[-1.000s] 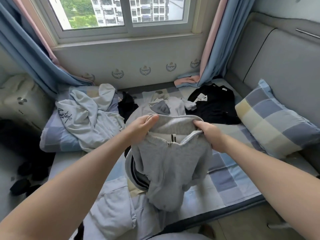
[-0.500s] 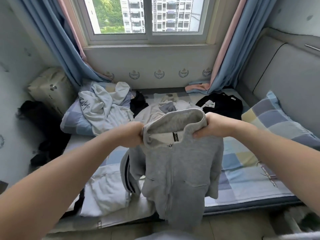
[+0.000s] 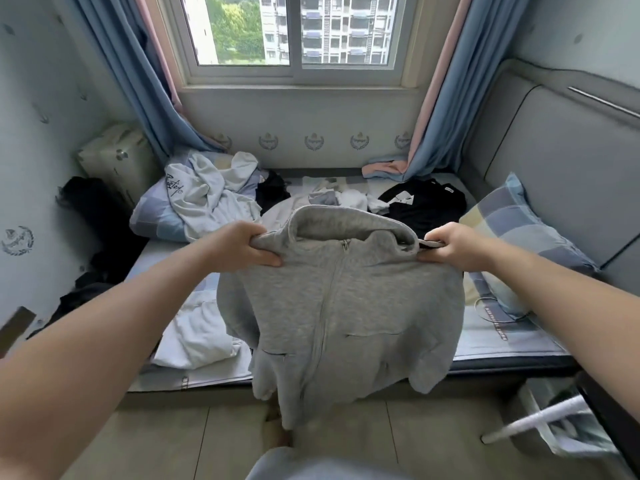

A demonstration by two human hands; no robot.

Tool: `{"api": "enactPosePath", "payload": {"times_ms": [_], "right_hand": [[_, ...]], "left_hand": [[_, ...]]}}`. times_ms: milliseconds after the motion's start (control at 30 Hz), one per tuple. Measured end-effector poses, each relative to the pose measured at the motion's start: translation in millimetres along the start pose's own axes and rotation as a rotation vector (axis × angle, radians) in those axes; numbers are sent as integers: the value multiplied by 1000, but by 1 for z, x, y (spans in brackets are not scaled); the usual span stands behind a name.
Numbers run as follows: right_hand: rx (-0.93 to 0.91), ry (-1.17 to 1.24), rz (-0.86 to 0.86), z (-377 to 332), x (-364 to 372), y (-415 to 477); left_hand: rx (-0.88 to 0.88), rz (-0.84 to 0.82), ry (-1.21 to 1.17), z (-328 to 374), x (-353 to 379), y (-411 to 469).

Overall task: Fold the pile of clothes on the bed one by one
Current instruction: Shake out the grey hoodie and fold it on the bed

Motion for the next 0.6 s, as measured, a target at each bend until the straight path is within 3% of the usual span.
{"api": "enactPosePath", "payload": {"times_ms": [300, 367, 500, 600], "right_hand": [[58, 269, 133, 51, -34, -41], [82, 265, 166, 67, -41, -40], [193, 325, 309, 112, -61, -38], [158, 498, 300, 90, -57, -10]], "left_hand": [[-39, 7, -69, -19, -4, -12], [-90, 118, -64, -38, -10, -12], [-260, 516, -69, -102, -76, -30], [-304, 341, -2, -123, -70, 0]]}}
Point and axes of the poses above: each hand's wrist, its own y-axis towards the middle knuckle, its own x-axis out of the palm, z = x × y, the point moved 10 cm from there along y, towards the middle knuckle, and after that the axes turned 9 degrees about x, right-handed, at the moved point
